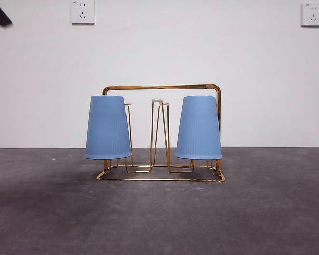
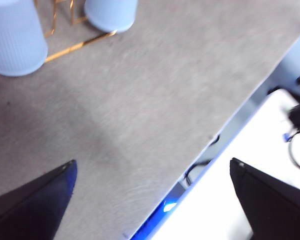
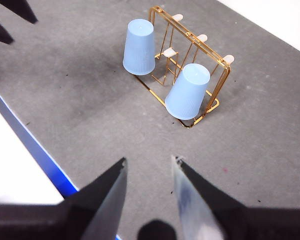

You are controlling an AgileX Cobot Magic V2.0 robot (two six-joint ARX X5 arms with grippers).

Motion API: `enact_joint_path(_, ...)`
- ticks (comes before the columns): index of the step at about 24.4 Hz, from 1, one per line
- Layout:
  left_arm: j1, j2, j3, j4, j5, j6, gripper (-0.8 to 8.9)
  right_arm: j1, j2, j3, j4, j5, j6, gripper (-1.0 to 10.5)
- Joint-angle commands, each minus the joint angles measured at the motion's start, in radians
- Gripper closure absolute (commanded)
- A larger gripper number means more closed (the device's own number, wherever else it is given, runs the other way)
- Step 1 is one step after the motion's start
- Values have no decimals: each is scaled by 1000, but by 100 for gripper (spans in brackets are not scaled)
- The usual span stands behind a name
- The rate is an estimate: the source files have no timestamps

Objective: Pick up cup 1,put cup 1 in the cup rack,pick up cup 2,put cup 2 in the cup rack

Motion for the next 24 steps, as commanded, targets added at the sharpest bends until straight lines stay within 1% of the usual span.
enact_joint_path(1,0,-52,0,-5,21,-15,252,0,9,-6,-23,3,34,789)
enact_joint_path(5,0,-94,0,-5,20,-23,255,0,21,-6,-23,3,35,789)
enact_joint_path(6,0,-101,0,-5,20,-23,285,0,22,-6,-23,3,38,789)
enact_joint_path(9,0,-112,0,-5,20,-45,501,0,27,-6,-23,3,42,791)
enact_joint_path(10,0,-114,0,-5,21,-48,605,0,28,-6,-23,3,43,794)
enact_joint_path(11,0,-116,0,-5,20,-48,678,0,28,-6,-23,2,45,800)
enact_joint_path(12,0,-116,0,-5,20,-48,740,0,28,-6,-23,1,52,836)
enact_joint_path(13,0,-115,0,-5,20,-48,804,0,28,-6,-23,-3,61,918)
enact_joint_path(14,0,-115,0,-5,20,-48,828,0,28,-6,-23,-6,61,970)
enact_joint_path(24,0,-115,0,-4,20,-47,822,0,28,-6,-23,-7,61,958)
